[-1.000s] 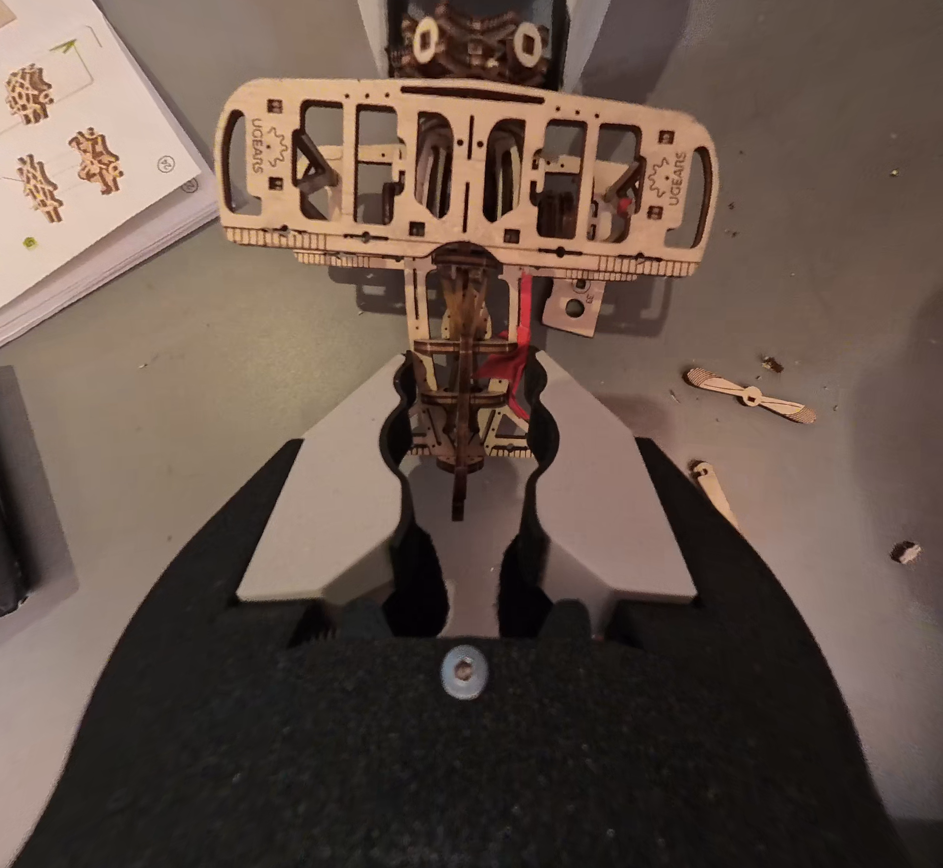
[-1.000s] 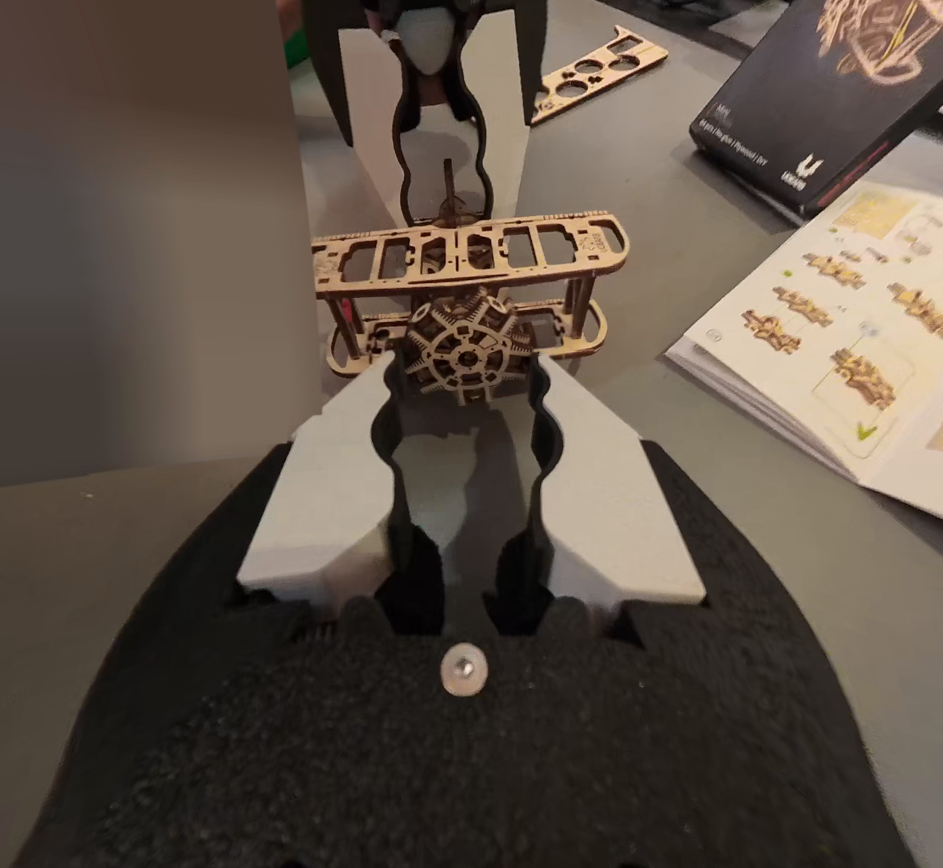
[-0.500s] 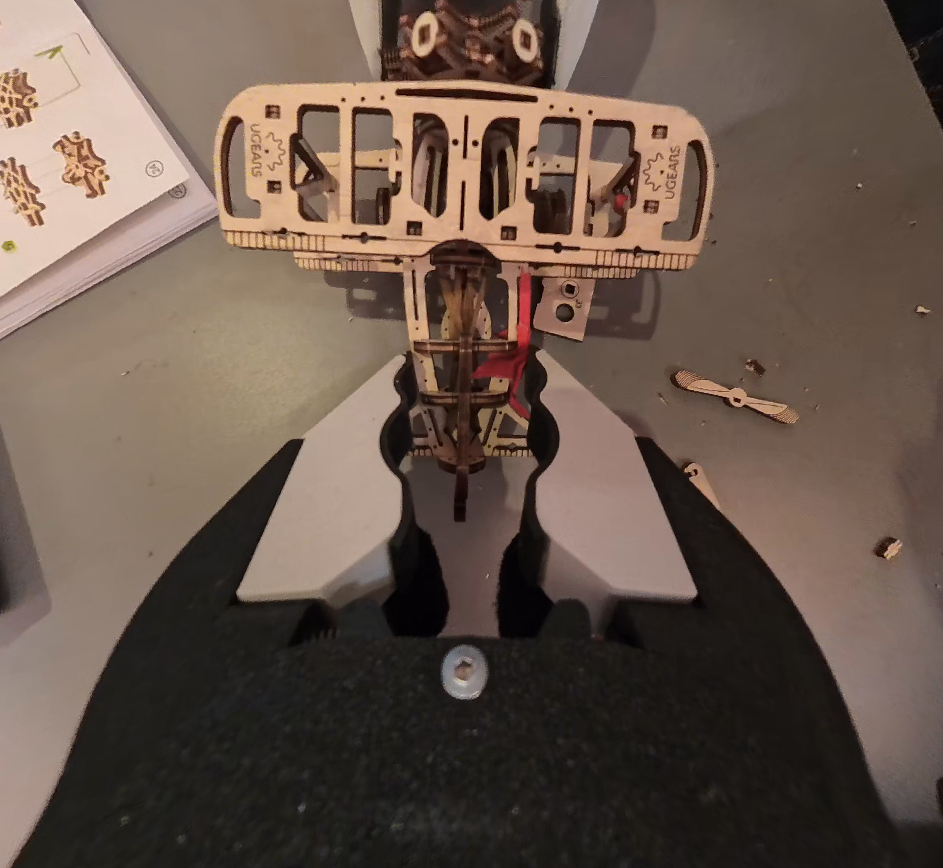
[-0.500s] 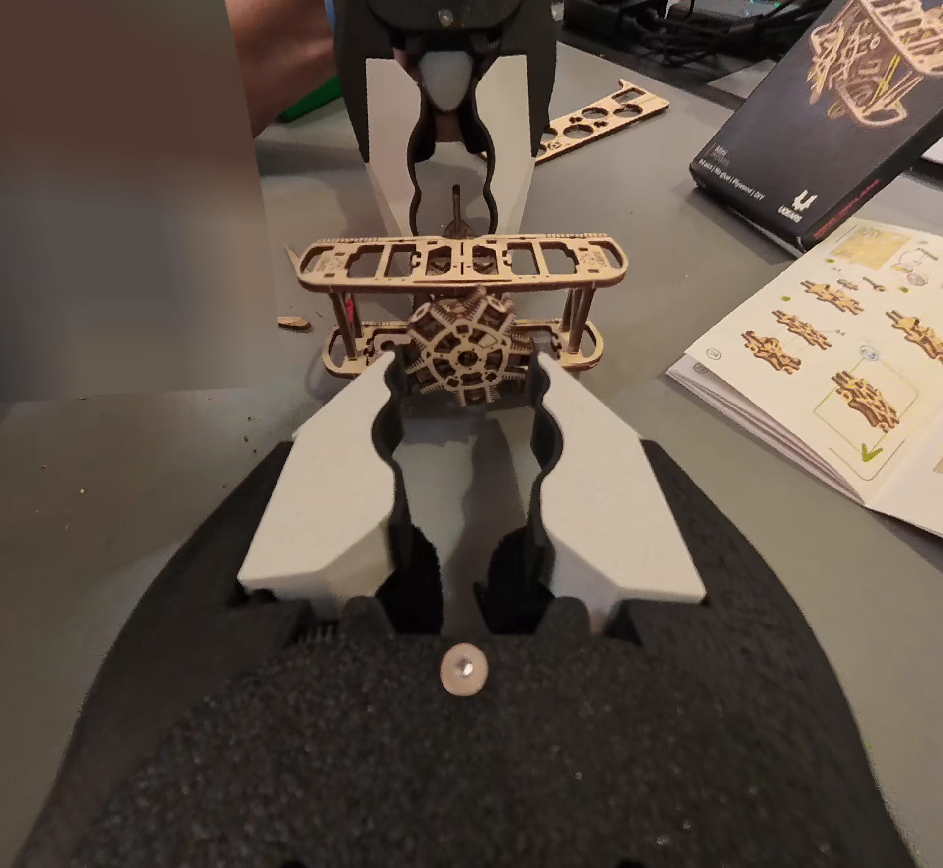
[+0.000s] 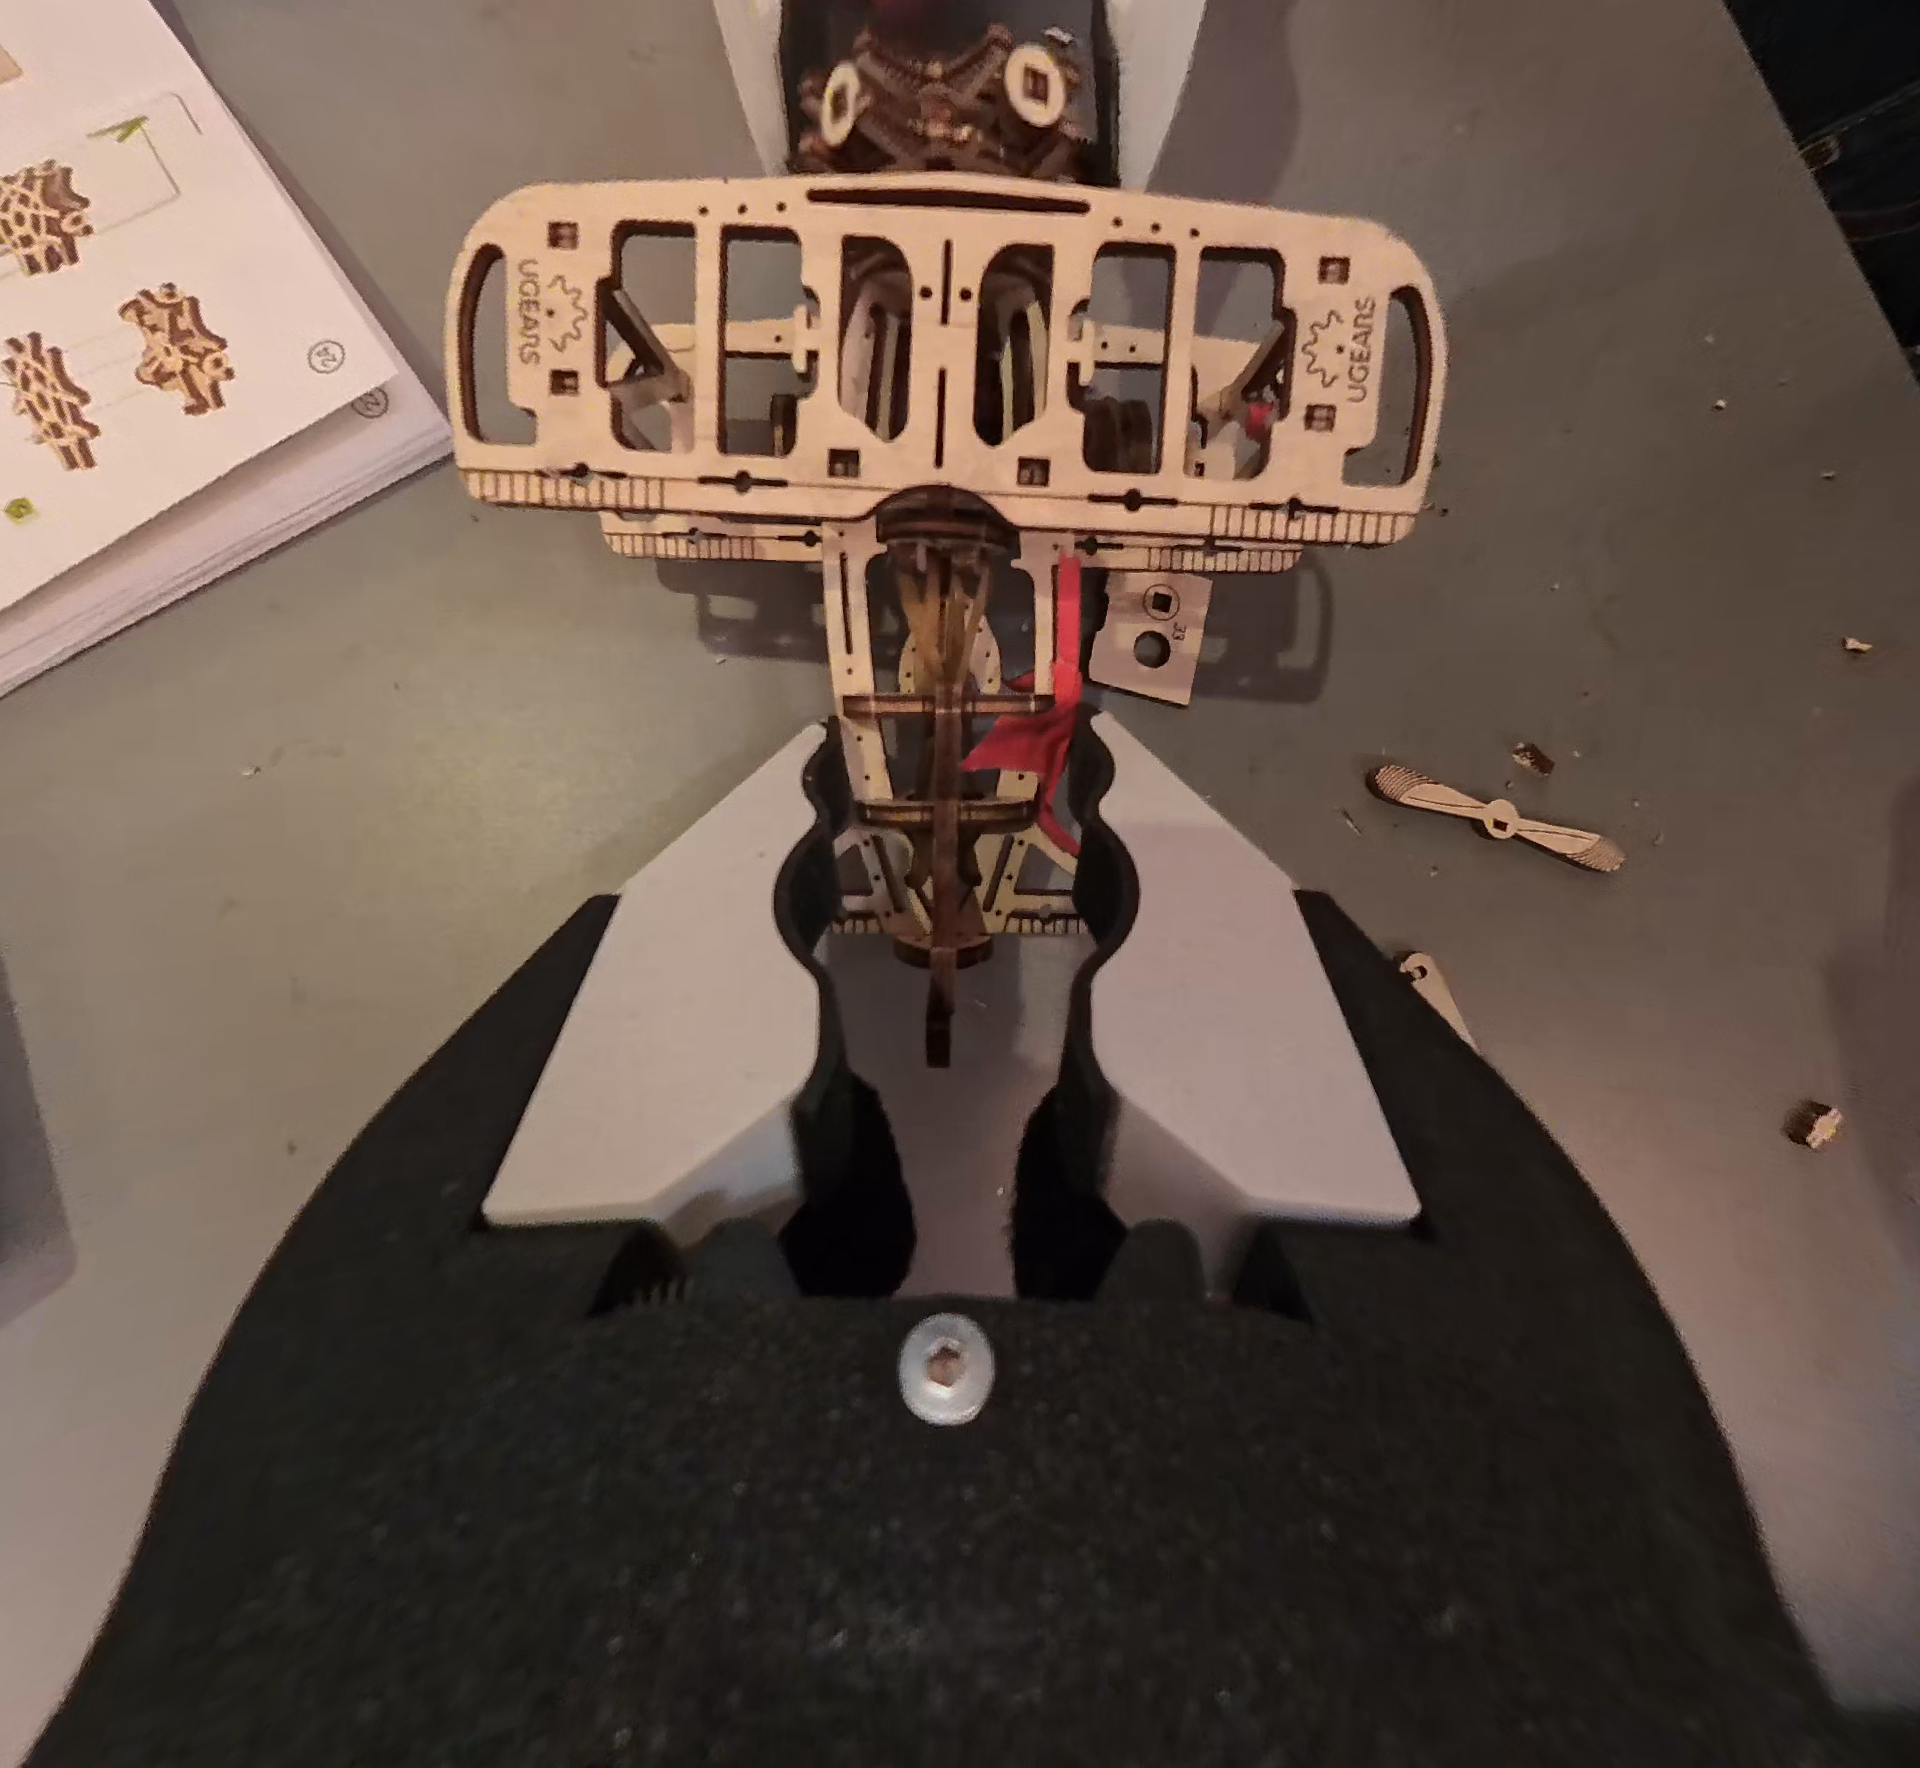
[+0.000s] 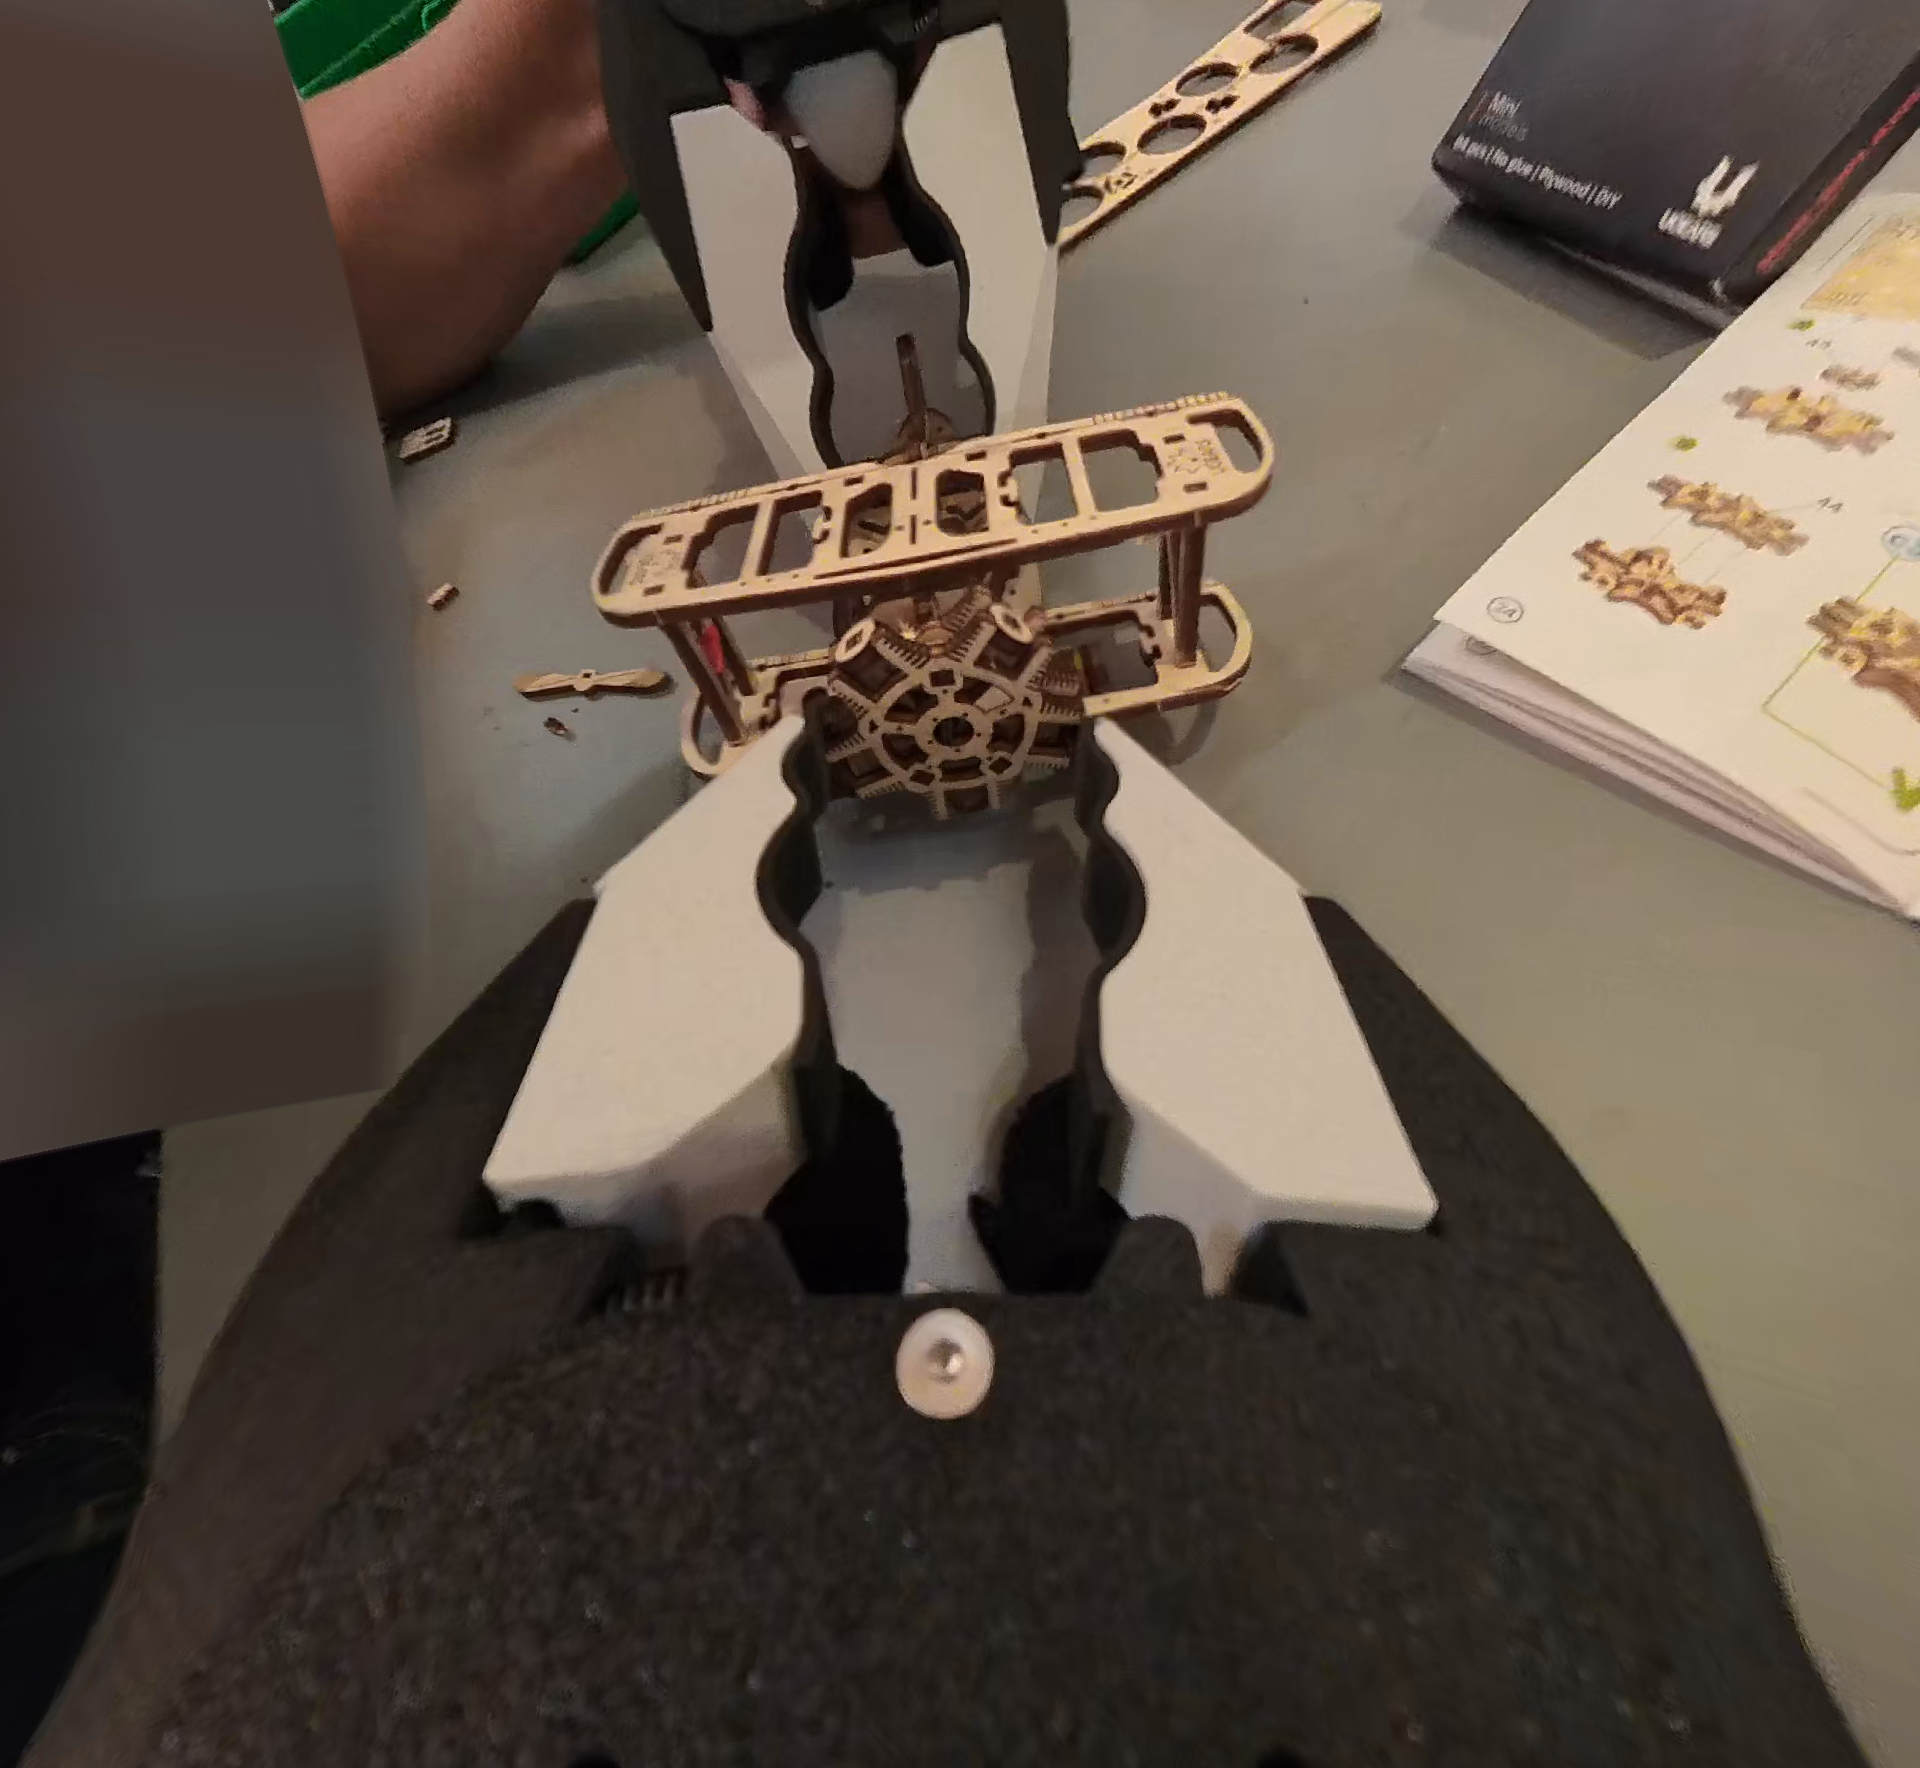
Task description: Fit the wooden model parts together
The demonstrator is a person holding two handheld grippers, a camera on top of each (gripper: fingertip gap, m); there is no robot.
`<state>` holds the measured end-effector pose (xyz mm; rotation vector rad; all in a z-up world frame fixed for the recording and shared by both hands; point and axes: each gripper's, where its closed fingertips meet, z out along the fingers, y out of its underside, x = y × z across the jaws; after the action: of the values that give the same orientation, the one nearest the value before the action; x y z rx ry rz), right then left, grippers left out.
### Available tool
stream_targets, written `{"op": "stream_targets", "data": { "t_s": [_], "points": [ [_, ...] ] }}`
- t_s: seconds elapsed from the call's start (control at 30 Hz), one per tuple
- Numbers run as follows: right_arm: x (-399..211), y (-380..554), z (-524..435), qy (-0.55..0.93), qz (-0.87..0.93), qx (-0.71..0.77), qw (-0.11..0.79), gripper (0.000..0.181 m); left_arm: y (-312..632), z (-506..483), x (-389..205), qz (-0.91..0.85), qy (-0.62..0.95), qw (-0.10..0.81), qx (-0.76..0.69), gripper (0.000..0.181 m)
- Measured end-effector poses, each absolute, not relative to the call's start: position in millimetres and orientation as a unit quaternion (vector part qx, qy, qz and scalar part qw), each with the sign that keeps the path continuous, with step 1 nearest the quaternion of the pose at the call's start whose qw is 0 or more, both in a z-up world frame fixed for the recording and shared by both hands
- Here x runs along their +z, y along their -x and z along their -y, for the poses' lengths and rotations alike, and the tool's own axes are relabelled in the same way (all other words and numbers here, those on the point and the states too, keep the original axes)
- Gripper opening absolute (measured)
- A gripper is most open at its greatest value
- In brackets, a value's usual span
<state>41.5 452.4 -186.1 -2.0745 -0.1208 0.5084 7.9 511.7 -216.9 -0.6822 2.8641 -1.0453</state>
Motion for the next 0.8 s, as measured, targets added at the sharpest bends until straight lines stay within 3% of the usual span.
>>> {"op": "stream_targets", "data": {
  "t_s": [0.43,0.8],
  "points": [
    [-186.3,-40.3,-451.3,0.850,-0.007,0.267,0.454,0.046,-7.9,-512.2,-217.3,-0.920,0.219,0.014,-0.325,0.040],
    [-188.9,-42.3,-451.4,0.857,0.049,0.214,0.467,0.046,-8.6,-511.5,-217.3,-0.919,0.219,0.015,-0.327,0.040]
  ]
}}
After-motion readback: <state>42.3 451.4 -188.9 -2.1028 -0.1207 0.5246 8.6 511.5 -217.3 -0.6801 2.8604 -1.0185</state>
